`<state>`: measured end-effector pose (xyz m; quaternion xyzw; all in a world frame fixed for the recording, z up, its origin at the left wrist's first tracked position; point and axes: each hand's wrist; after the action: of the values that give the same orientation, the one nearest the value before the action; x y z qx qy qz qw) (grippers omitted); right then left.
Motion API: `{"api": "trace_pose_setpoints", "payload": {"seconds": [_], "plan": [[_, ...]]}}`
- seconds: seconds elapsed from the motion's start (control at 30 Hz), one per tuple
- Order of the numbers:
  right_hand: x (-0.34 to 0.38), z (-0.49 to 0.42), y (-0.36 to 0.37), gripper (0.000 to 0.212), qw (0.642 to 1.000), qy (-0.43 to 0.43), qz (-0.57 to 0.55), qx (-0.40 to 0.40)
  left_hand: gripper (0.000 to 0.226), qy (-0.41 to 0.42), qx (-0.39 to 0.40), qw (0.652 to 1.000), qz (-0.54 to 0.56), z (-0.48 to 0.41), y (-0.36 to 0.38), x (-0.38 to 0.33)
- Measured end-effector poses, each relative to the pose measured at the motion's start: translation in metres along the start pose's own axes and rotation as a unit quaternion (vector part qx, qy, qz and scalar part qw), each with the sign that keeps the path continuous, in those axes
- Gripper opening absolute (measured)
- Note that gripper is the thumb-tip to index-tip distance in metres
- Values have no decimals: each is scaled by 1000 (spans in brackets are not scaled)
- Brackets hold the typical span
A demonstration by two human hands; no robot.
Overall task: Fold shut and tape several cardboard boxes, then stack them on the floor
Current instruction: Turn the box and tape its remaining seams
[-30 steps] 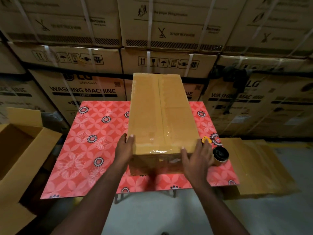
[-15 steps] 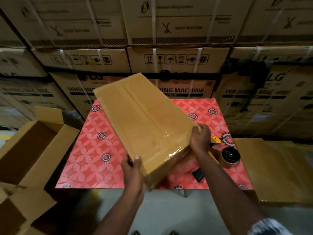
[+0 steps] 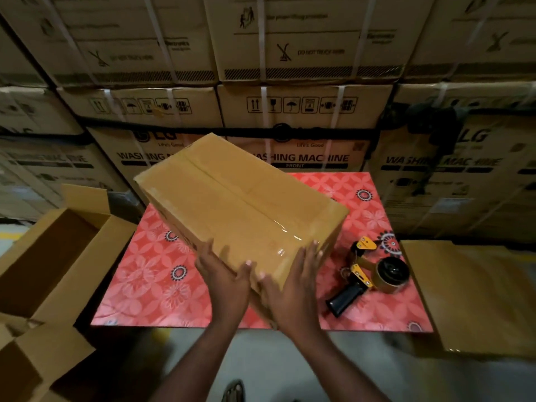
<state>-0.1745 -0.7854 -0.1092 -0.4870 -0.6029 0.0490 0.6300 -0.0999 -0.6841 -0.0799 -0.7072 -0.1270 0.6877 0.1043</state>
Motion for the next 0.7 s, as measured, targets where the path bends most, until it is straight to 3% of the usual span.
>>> {"api": "trace_pose_setpoints", "payload": {"seconds": [0.07,0.17,0.23,0.4,0.57,0.7], "plan": [[5,15,-1,120,999,-13,13,31,85,108,16,992,-59,-14,-5,1],[4,11,-12,128,997,-18,35,66,64,163,93,977,-105,-30,-3,13],[-3,2,-21,130,996,-24,32,84,51,182,124,966,-137,-32,3,18],[-44,-41,-56,134,991,-28,-17,131,43,229,178,932,-217,-35,19,18],[-84,-109,-108,136,979,-11,-47,200,42,279,252,900,-222,-52,32,8],[-81,-137,-119,116,976,15,30,216,49,253,222,914,-224,-108,16,3]]}}
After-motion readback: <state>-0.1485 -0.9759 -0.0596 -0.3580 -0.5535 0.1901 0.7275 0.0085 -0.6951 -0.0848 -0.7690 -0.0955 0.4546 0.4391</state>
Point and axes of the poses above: each hand's wrist, its own z-axis away from the middle knuckle, its own y-axis out of the palm, x = y × z, and after that the axes turned 4 degrees about -y, right-handed
